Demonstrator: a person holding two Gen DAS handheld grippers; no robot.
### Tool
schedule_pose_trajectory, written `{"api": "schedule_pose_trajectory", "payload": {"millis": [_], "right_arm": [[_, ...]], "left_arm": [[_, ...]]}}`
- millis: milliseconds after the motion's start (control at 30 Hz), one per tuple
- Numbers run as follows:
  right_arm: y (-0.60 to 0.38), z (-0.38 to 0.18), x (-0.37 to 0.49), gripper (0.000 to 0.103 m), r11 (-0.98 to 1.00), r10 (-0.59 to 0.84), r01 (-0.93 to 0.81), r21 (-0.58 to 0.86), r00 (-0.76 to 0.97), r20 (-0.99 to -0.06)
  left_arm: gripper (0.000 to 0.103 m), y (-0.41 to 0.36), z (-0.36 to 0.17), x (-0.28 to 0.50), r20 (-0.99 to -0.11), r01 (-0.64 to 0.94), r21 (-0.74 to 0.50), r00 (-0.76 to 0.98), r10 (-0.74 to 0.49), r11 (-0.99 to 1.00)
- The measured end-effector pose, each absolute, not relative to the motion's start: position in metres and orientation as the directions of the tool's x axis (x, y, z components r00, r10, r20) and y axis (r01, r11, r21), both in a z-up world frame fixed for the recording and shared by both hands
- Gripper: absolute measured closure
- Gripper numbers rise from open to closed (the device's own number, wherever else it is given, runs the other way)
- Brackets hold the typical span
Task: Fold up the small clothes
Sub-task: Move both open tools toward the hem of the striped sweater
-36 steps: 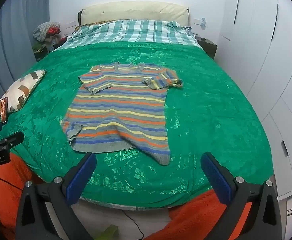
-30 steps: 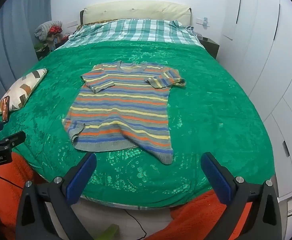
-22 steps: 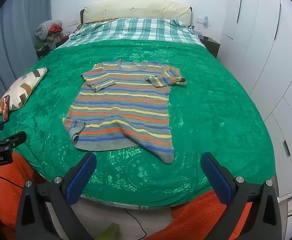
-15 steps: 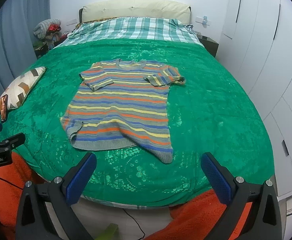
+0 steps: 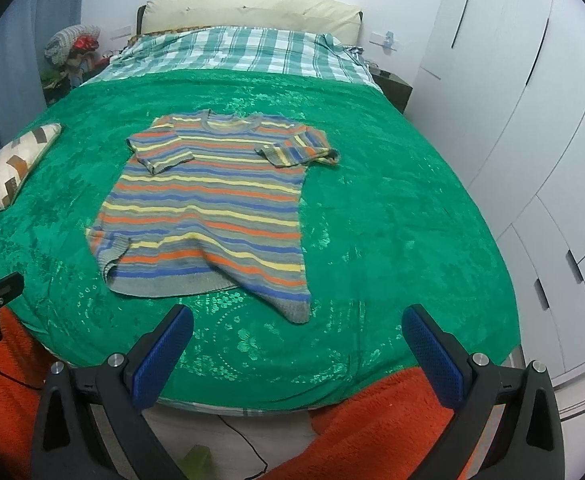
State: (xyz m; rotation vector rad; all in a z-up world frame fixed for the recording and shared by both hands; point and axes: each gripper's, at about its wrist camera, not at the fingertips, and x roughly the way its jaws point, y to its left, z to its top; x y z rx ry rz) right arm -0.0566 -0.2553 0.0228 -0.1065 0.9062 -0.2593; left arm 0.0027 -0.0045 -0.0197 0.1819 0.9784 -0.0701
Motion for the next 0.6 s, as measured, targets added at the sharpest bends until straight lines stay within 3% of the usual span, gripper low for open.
{"api": "schedule_pose_trajectory", "payload": {"millis": [600], "right_arm": [[-0.2582,0.0216,-0.0575,0.0,0.956,-0.294,0.195,-0.221,0.573,-0.765]], "left_arm": [[0.001,-0.0114,-0.0239,0.0018,-0.848,0.199,0.047,0.527,-0.067,0.979]]}}
